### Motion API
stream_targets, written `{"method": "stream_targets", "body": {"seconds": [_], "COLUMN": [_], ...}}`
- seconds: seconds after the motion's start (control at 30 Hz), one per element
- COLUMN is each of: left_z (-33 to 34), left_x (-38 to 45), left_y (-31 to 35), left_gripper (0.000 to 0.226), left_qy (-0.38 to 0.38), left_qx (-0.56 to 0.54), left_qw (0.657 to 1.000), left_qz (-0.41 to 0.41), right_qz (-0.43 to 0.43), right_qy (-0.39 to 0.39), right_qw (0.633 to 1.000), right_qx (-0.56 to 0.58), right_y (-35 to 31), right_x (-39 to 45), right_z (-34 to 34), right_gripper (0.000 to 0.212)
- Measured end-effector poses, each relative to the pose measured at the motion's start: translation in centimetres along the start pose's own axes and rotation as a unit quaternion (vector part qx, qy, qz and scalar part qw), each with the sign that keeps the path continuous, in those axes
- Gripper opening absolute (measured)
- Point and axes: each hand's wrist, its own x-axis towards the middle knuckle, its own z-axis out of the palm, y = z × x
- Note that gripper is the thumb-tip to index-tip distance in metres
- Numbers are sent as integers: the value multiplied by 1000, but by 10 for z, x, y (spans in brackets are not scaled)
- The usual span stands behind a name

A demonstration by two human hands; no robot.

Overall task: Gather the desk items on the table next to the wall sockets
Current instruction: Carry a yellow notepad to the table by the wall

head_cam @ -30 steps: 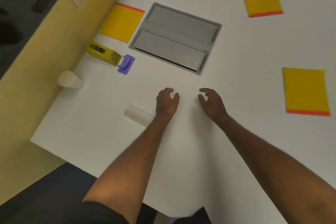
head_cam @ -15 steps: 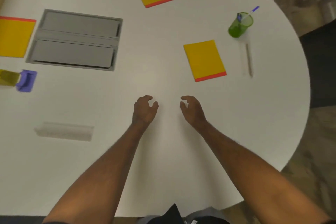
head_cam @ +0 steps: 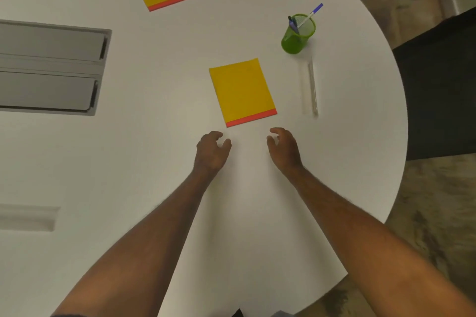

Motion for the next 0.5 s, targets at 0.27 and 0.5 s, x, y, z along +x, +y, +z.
{"method": "stream_targets", "body": {"seconds": [0.27, 0.5], "left_z": [15, 30], "left_x": [55, 83], "left_y": [28, 39], "left_gripper": [48, 55], "left_qy": [25, 26], "left_qx": [-39, -100], "left_qw": [998, 990], "left_qz": [-36, -100], "right_qz": [15, 34], "right_qy": [25, 28], "right_qw": [998, 999], "right_qx": [61, 26], "right_y": [2, -4], "right_x": [66, 95], "right_z": [-6, 2], "right_gripper": [46, 53]}}
